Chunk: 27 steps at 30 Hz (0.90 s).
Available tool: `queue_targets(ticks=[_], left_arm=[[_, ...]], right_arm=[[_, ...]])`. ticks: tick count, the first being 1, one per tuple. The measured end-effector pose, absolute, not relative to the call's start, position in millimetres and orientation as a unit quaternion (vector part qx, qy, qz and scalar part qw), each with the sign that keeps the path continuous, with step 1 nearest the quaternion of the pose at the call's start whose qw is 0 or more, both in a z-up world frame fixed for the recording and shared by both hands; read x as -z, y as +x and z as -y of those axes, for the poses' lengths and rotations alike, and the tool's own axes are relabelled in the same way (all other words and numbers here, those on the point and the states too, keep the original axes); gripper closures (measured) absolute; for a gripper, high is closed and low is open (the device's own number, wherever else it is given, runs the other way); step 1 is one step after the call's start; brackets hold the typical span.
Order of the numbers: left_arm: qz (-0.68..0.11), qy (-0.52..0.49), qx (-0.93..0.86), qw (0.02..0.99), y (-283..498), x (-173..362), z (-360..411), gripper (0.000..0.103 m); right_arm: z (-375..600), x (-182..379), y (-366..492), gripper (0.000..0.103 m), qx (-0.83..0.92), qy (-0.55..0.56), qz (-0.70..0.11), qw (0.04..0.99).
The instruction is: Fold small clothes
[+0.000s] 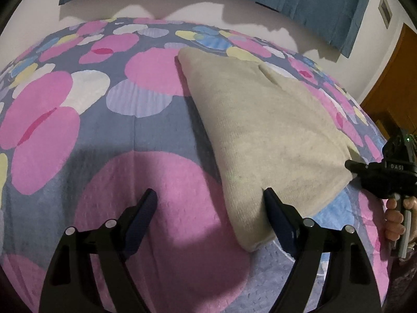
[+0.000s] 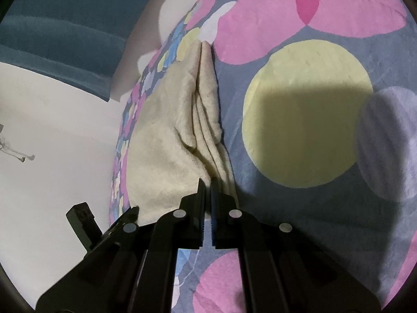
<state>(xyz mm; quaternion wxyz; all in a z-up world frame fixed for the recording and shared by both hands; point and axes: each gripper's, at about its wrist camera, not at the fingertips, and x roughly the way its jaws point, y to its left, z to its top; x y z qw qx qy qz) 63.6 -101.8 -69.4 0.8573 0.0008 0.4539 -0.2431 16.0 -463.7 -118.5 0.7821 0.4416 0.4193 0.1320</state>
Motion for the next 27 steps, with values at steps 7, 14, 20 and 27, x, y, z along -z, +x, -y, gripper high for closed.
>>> queue_targets(ticks=[7, 14, 20, 27], left_arm=[[-0.454, 0.000, 0.244, 0.857, 64, 70, 102, 0.021], [-0.453, -0.005, 0.246, 0.857, 64, 69, 101, 0.020], [-0.453, -0.006, 0.248, 0.857, 63, 69, 104, 0.018], [-0.450, -0.082, 0.279, 0.844, 65, 53, 87, 0.018]], right_arm=[[467, 117, 15, 0.100, -0.131, 0.445, -0.422, 0.779], [470, 99, 8, 0.081, -0.113, 0.428, -0.418, 0.793], [476, 93, 5, 0.060, -0.099, 0.426, -0.412, 0.800], [476, 89, 13, 0.052, -0.104, 0.426, -0.406, 0.802]])
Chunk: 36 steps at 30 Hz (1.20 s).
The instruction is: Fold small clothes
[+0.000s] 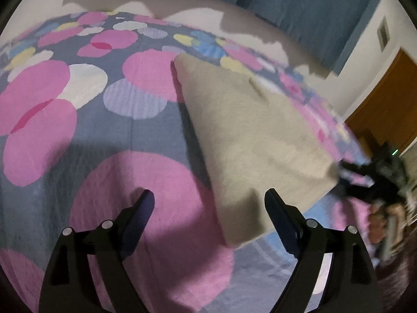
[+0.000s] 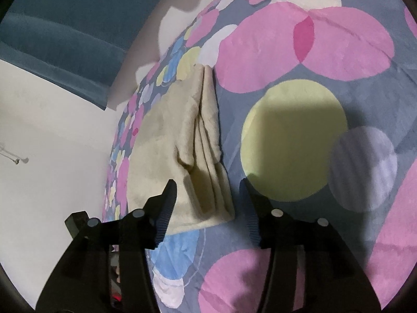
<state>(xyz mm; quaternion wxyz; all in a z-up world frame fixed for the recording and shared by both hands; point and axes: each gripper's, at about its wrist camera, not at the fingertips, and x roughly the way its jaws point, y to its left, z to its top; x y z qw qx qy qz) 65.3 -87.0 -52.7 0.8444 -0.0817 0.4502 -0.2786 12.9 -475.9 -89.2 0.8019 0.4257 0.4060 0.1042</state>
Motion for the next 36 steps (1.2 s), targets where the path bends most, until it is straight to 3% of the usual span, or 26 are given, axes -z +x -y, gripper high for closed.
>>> queue_targets(ticks=[8, 25, 31, 36], left_arm=[[-0.462, -0.156, 0.291, 0.823, 126, 56, 81, 0.018], [-0.480, -0.191, 0.320, 0.794, 194, 73, 102, 0.018], [-0.487, -0.210, 0.335, 0.779, 210, 79, 110, 0.031], [-0.488, -0.202, 0.341, 0.777, 220, 81, 121, 0.031]], right_arm=[[480, 84, 62, 0.050, -0.118, 0.424, -0.401, 0.803], [476, 102, 133, 0.050, -0.143, 0.417, -0.415, 0.796], [474, 103, 148, 0.050, -0.159, 0.412, -0.412, 0.797], [465, 105, 159, 0.055, -0.187, 0.389, -0.418, 0.799]])
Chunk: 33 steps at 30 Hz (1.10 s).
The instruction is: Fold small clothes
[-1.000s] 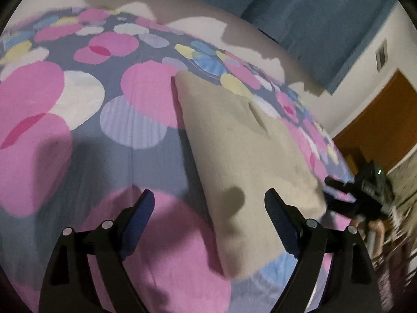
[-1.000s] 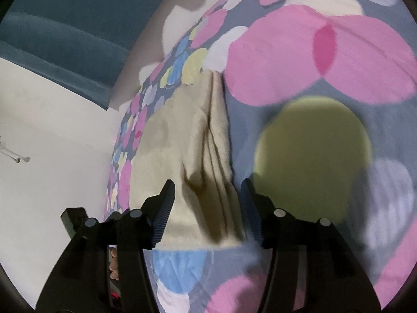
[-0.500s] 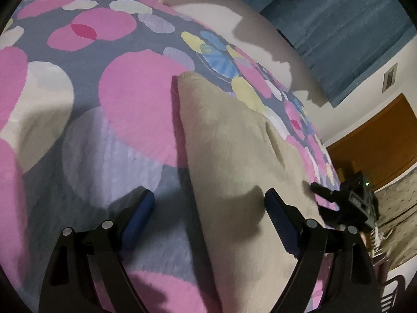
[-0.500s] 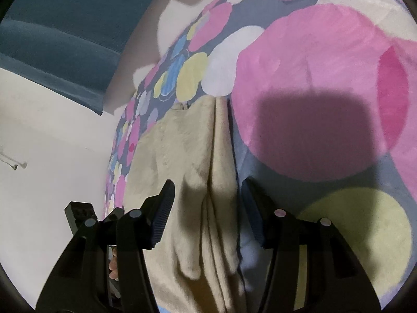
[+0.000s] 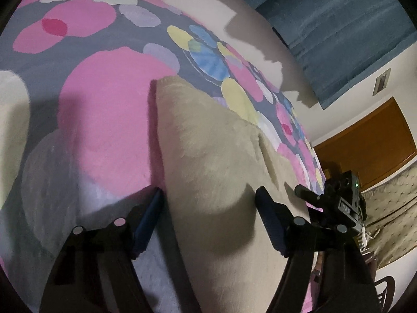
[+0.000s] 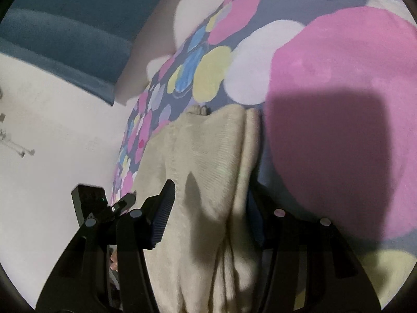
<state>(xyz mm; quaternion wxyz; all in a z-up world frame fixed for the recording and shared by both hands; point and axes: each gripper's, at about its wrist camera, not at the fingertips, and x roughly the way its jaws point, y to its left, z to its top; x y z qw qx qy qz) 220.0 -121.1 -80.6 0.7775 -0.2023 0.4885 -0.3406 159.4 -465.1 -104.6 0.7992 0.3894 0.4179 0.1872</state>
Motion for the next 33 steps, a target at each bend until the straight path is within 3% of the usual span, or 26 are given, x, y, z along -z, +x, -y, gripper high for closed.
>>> queue_targets(ticks=[2, 4, 7, 11, 24, 25, 27, 30, 33], left_arm=[[-0.487, -0.203, 0.343, 0.777, 223, 82, 125, 0.037], [-0.484, -0.195, 0.335, 0.784, 224, 84, 128, 0.048], [-0.477, -0.168, 0.327, 0.798, 221, 83, 132, 0.063], [-0.459, -0.142, 0.312, 0.819, 212, 71, 134, 0.071], [-0.419, -0.143, 0.280, 0.852, 204, 23, 85, 0.078], [-0.418, -0.144, 0.275, 0.854, 207, 22, 78, 0.080], [-0.413, -0.146, 0.259, 0.861, 217, 19, 65, 0.094], [-0.422, -0.153, 0.264, 0.854, 236, 26, 53, 0.103], [-0.433, -0.151, 0.253, 0.852, 244, 37, 49, 0.103]], right_arm=[[456, 105, 164, 0.062, -0.189, 0.364, -0.428, 0.805], [451, 109, 168, 0.077, -0.194, 0.358, -0.435, 0.803], [449, 110, 167, 0.080, -0.196, 0.358, -0.427, 0.807], [445, 103, 160, 0.082, -0.186, 0.347, -0.417, 0.819], [393, 62, 169, 0.083, -0.220, 0.325, -0.392, 0.832], [390, 63, 172, 0.083, -0.223, 0.329, -0.392, 0.830], [382, 66, 181, 0.083, -0.225, 0.335, -0.396, 0.825], [377, 80, 197, 0.083, -0.207, 0.347, -0.418, 0.814], [383, 98, 208, 0.083, -0.199, 0.377, -0.433, 0.794]])
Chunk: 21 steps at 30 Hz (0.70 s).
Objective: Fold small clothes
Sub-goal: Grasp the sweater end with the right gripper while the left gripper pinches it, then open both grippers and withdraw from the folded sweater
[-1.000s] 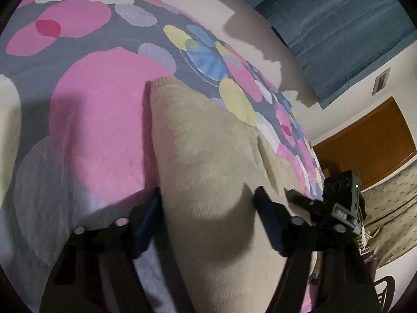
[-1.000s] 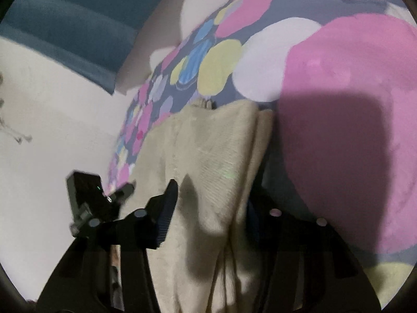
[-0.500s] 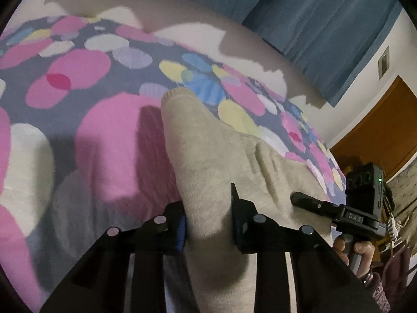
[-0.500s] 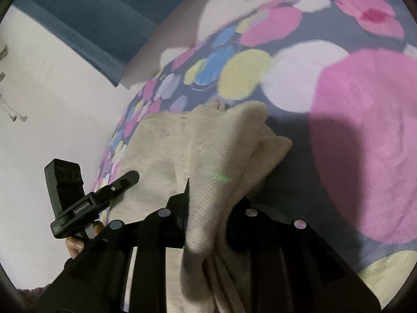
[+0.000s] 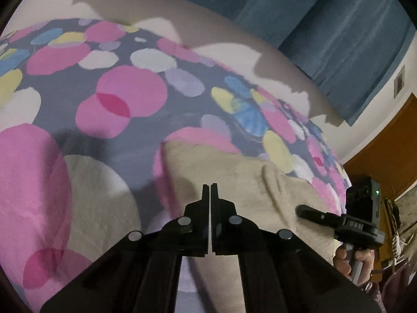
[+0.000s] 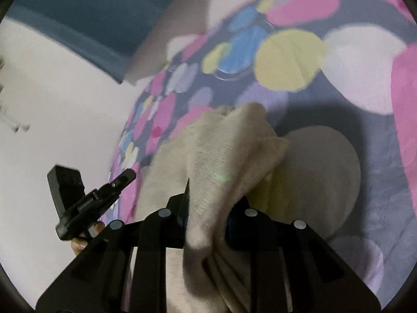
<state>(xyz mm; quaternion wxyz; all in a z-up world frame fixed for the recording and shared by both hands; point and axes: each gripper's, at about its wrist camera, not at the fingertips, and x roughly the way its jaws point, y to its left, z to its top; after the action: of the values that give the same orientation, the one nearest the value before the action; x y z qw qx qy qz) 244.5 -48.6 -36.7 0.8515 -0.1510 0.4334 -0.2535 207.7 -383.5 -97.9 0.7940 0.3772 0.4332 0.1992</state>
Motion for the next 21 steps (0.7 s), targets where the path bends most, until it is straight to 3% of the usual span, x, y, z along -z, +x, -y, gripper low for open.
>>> queue_targets(ticks=[6, 9, 10, 11, 15, 21], left_arm=[[-0.436, -0.176, 0.273, 0.839, 226, 38, 41, 0.100], [-0.444, -0.181, 0.285, 0.830, 209, 38, 40, 0.072], [-0.445, -0.187, 0.288, 0.827, 200, 38, 39, 0.057], [-0.445, -0.190, 0.288, 0.826, 195, 38, 38, 0.051], [-0.465, -0.220, 0.296, 0.805, 169, 50, 32, 0.048], [-0.490, -0.257, 0.297, 0.778, 139, 69, 30, 0.048]], right_arm=[[404, 105, 197, 0.070, -0.184, 0.388, -0.437, 0.790], [413, 102, 184, 0.054, -0.184, 0.391, -0.435, 0.790], [416, 100, 179, 0.049, -0.185, 0.390, -0.434, 0.790], [417, 99, 178, 0.047, -0.187, 0.389, -0.434, 0.791], [423, 96, 151, 0.038, -0.190, 0.385, -0.433, 0.793], [426, 98, 121, 0.035, -0.196, 0.396, -0.430, 0.787]])
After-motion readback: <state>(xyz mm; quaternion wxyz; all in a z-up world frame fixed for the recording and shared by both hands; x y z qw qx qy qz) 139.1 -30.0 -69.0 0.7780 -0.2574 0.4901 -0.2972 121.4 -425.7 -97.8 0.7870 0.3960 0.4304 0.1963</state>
